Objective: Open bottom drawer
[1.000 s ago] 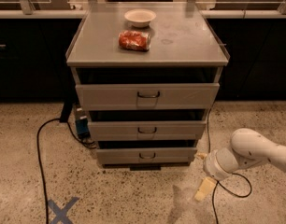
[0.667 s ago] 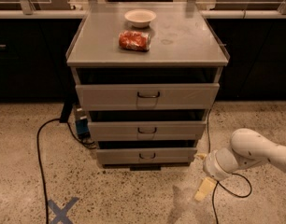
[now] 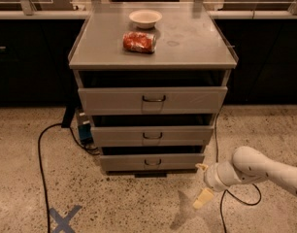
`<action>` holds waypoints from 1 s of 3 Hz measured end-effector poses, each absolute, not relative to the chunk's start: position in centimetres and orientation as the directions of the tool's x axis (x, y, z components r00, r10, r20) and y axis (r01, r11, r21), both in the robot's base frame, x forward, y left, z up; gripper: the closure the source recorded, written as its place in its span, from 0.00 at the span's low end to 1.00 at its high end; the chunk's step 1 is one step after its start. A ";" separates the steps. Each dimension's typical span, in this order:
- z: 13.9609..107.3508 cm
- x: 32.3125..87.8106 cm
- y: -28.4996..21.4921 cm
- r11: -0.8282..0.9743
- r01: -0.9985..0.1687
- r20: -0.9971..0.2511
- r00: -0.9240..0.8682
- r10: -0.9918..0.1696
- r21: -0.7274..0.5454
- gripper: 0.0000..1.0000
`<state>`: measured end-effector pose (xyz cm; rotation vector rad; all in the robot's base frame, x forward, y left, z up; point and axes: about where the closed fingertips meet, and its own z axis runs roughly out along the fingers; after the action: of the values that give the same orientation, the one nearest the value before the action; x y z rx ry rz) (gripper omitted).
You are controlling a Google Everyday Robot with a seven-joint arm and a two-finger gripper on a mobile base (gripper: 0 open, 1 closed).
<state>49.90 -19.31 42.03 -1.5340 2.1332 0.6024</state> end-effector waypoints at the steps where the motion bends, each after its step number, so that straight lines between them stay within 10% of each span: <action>1: 39.3 52.4 -18.8 0.358 -0.934 -0.613 -0.296 -0.733 0.023 0.00; 3: 33.9 56.8 -17.8 0.459 -0.888 -0.608 -0.345 -0.715 -0.036 0.00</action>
Offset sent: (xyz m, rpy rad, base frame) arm 0.0935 0.0105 -0.0781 -0.0595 -0.2067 -0.2311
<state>56.82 -17.83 33.88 -1.3316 2.1571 0.4084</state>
